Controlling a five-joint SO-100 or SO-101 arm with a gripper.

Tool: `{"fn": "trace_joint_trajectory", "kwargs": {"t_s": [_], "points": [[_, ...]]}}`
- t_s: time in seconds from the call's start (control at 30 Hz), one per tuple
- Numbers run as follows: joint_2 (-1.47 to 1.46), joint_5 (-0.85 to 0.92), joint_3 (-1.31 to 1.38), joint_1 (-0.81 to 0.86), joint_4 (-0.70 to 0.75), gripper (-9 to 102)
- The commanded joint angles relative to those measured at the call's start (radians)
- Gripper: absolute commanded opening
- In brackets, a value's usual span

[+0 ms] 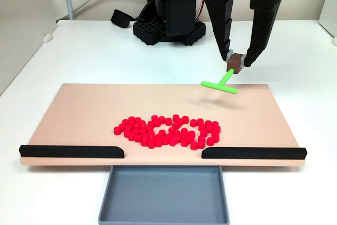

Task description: Gather the left side granules

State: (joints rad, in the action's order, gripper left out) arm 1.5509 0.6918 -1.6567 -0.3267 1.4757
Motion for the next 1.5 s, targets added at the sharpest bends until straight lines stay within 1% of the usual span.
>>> {"fn": "trace_joint_trajectory", "kwargs": {"t_s": [0.0,0.47,0.93,1.47], "points": [[-0.009,-0.017,0.046,0.009,-0.002,0],[-0.048,-0.167,0.103,0.002,0.009,0],[-0.132,-0.229,0.196,-0.003,0.011,0],[-0.179,-0.359,0.249,-0.026,0.012,0]]}}
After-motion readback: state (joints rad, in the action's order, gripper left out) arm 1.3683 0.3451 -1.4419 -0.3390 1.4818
